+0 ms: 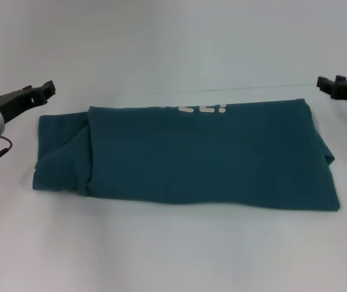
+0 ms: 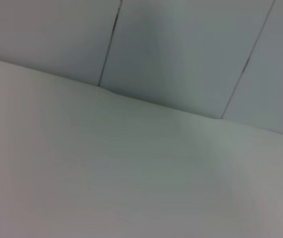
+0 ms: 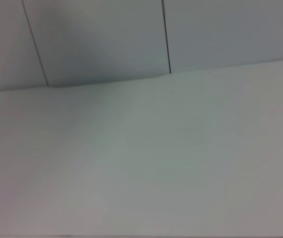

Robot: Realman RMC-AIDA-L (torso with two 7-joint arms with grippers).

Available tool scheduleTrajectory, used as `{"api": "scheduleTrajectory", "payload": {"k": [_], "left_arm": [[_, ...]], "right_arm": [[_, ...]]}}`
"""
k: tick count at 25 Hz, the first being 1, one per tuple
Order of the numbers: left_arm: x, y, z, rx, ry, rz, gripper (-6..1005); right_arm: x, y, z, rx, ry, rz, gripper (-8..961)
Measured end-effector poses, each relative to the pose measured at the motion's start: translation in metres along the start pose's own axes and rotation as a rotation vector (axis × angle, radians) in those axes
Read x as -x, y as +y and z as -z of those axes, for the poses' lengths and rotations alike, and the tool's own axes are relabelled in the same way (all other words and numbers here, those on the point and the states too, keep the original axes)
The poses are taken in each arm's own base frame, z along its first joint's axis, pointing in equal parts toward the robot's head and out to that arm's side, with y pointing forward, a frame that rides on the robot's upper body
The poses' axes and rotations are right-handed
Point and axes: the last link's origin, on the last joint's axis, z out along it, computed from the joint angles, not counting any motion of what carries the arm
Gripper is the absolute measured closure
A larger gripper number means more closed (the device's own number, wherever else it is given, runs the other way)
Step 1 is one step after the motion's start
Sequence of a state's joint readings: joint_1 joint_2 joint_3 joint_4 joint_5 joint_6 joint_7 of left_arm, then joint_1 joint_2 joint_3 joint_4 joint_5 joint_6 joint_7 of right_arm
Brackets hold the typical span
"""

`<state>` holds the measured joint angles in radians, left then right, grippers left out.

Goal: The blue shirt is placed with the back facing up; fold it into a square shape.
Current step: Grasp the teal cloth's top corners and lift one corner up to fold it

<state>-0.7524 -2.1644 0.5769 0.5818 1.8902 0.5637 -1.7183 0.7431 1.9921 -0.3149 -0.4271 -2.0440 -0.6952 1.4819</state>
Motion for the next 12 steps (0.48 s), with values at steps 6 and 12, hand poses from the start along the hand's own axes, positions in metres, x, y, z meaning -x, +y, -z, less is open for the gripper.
{"api": "scheduleTrajectory", "payload": {"k": [6,12], "left_arm": [[0.005,-0.001,0.003,0.022,-0.011,0.01,520],[0.013,-0.001,0.013,0.107,-0.027,0.033,215]], "right_arm": [[0.011,-0.013,0.013,0.064,0.001,-0.12,433],[0.012,-0.021,0.033,0.157,0.068,-0.202,253]]}}
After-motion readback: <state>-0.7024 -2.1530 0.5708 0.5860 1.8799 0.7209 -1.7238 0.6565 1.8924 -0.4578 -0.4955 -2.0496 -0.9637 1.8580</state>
